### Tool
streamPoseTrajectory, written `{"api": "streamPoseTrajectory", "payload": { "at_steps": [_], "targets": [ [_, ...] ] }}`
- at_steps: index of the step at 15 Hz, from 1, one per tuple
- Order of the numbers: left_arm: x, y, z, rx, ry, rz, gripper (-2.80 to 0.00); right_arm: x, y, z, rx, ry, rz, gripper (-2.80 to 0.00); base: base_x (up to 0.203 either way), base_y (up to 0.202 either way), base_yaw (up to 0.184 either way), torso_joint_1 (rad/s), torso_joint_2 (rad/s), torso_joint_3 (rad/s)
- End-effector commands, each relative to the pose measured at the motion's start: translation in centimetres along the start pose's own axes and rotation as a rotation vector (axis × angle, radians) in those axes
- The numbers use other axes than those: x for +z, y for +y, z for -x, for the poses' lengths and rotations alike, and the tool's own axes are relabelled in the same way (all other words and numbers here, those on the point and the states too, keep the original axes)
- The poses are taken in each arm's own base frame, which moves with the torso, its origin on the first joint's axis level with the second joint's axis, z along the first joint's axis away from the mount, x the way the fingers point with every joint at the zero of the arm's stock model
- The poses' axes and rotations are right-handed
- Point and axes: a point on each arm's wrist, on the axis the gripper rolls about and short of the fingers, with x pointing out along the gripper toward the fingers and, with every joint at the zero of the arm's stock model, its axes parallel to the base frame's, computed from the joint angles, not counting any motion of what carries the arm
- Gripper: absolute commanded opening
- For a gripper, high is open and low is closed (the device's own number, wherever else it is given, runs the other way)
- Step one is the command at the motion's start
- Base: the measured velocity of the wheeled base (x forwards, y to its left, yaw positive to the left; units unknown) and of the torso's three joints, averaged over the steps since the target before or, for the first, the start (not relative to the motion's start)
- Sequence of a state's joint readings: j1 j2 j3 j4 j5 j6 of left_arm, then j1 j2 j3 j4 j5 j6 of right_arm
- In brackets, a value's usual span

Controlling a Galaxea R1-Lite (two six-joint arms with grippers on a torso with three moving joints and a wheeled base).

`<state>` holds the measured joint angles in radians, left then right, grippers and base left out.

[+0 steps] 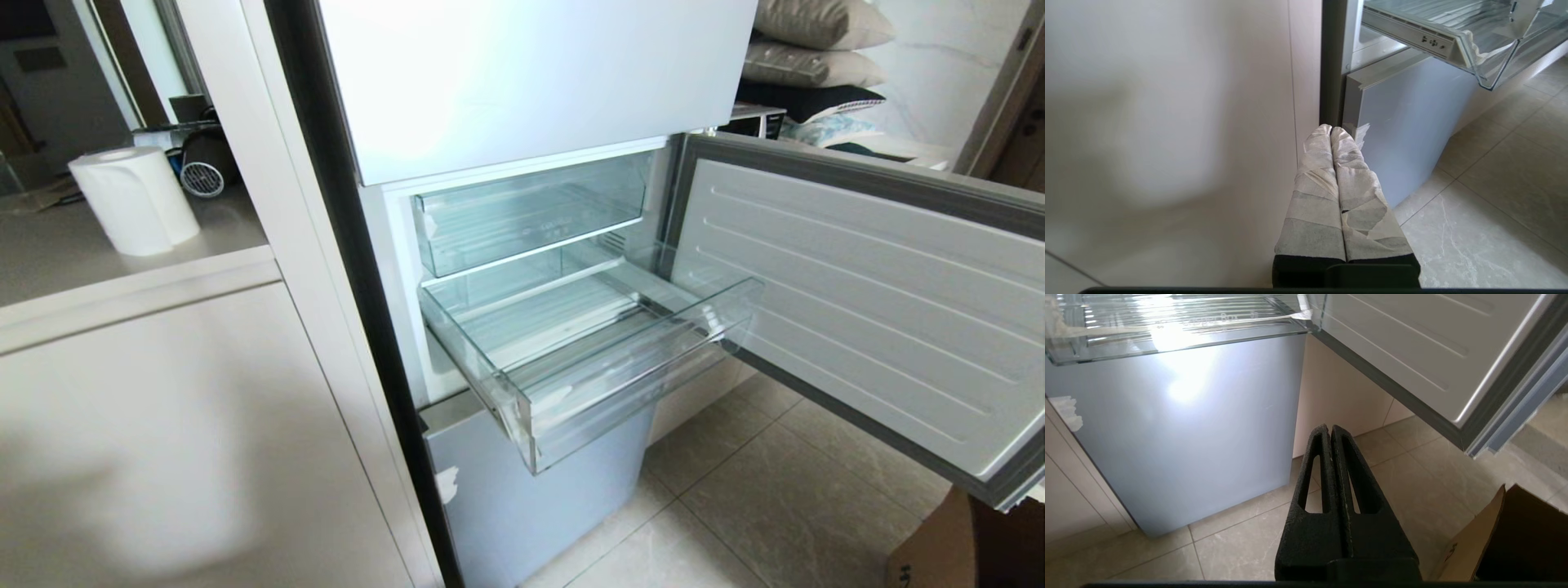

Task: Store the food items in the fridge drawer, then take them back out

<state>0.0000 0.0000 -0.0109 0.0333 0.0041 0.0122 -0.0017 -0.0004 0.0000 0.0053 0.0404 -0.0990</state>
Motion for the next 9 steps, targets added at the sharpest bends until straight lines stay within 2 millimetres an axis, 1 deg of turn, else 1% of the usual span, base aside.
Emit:
{"api": "streamPoseTrajectory", "payload": {
  "at_steps": [1, 2, 5, 6, 7, 9],
  "targets": [
    [0.0, 0.0, 0.0, 0.000, 0.002, 0.000, -2.80, 0.3, 0.0, 0.1, -0.003, -0.003, 0.019, -2.80, 0.000, 0.000, 0.000, 0.000, 0.00, 0.000],
    [0.0, 0.0, 0.0, 0.000, 0.002, 0.000, -2.80, 1.0, -0.1, 0.5, -0.006, -0.006, 0.018, -2.80, 0.000, 0.000, 0.000, 0.000, 0.00, 0.000],
    [0.0, 0.0, 0.0, 0.000, 0.002, 0.000, -2.80, 5.4, -0.5, 2.4, -0.048, 0.020, -0.077, -2.80, 0.000, 0.000, 0.000, 0.000, 0.00, 0.000],
    [0.0, 0.0, 0.0, 0.000, 0.002, 0.000, -2.80, 6.7, -0.7, 2.5, -0.079, 0.052, -0.126, -2.80, 0.000, 0.000, 0.000, 0.000, 0.00, 0.000],
    [0.0, 0.0, 0.0, 0.000, 0.001, 0.000, -2.80, 7.2, -0.9, 2.1, -0.140, 0.096, -0.146, -2.80, 0.000, 0.000, 0.000, 0.000, 0.00, 0.000],
    [0.0, 0.0, 0.0, 0.000, 0.001, 0.000, -2.80, 8.6, -1.1, 1.0, -0.205, 0.166, -0.168, -2.80, 0.000, 0.000, 0.000, 0.000, 0.00, 0.000]
  ]
}}
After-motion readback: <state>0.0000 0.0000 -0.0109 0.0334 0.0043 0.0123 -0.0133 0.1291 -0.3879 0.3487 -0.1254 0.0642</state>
